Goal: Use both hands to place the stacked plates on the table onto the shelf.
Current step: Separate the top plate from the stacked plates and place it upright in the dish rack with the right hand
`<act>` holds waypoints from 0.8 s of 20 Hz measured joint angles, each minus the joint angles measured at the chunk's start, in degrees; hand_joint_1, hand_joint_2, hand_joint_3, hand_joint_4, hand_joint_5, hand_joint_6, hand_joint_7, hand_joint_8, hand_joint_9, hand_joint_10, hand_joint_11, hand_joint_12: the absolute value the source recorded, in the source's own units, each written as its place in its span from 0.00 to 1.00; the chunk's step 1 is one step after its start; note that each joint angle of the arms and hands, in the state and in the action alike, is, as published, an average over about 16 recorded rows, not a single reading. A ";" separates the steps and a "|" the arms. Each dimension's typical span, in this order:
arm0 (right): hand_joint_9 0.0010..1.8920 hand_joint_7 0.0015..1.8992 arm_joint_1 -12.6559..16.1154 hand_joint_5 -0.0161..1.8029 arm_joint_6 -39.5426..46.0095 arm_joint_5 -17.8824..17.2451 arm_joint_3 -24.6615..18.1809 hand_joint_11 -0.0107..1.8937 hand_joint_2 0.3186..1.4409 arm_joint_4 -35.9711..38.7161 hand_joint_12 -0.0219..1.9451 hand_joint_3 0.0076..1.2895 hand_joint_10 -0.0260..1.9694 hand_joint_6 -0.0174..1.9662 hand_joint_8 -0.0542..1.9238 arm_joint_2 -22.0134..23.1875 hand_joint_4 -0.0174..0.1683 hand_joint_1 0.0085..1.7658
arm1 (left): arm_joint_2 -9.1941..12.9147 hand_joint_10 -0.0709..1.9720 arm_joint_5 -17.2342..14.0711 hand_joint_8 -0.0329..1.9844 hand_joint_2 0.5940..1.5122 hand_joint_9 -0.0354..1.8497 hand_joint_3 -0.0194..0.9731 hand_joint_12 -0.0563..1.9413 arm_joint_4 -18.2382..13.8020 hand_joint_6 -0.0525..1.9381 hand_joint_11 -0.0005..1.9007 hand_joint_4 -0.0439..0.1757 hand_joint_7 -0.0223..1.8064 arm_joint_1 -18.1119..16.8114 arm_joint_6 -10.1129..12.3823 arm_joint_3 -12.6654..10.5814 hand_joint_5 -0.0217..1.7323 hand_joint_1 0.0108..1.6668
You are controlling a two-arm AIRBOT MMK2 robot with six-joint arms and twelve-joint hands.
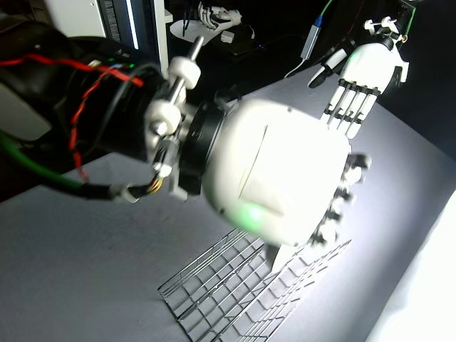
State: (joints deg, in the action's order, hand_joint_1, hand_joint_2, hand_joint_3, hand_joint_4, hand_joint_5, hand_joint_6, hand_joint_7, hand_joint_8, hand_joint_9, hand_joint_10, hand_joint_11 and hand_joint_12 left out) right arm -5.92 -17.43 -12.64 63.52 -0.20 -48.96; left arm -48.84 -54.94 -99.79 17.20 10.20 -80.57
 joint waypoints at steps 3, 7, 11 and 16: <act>0.51 0.54 -1.47 0.50 -0.05 -0.61 1.07 0.44 0.61 -0.02 0.77 0.00 0.60 0.52 0.45 0.29 0.06 0.77 | -0.04 0.04 0.21 0.02 0.58 0.03 0.03 0.03 0.27 0.03 0.01 0.20 0.02 0.83 -0.49 0.78 0.02 0.00; 0.51 0.53 -4.26 0.50 -0.03 -1.85 2.38 0.44 0.62 -0.07 0.77 0.00 0.61 0.52 0.46 0.60 0.05 0.77 | -0.19 0.04 0.71 0.02 0.58 0.03 0.03 0.03 0.86 0.03 0.01 0.20 0.02 1.98 -1.01 1.63 0.02 0.00; 0.52 0.53 -7.85 0.49 0.06 -3.61 3.59 0.44 0.63 -0.08 0.77 0.00 0.60 0.52 0.47 0.71 0.05 0.77 | -0.43 0.04 1.35 0.02 0.58 0.03 0.03 0.03 1.35 0.03 0.01 0.20 0.02 3.39 -1.41 2.28 0.02 0.00; 0.50 0.52 -12.15 0.48 0.10 -5.71 5.01 0.43 0.64 0.05 0.77 0.00 0.61 0.53 0.49 0.68 0.05 0.76 | -0.74 0.04 2.25 0.02 0.58 0.03 0.04 0.03 2.05 0.03 0.01 0.20 0.02 4.73 -1.50 2.82 0.02 0.00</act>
State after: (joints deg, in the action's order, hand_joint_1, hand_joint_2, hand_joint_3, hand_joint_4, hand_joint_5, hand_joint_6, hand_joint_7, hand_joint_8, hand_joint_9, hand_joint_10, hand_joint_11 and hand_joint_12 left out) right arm -18.07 -17.33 -18.35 68.53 -0.16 -48.28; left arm -49.58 -52.69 -97.74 21.93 8.70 -77.75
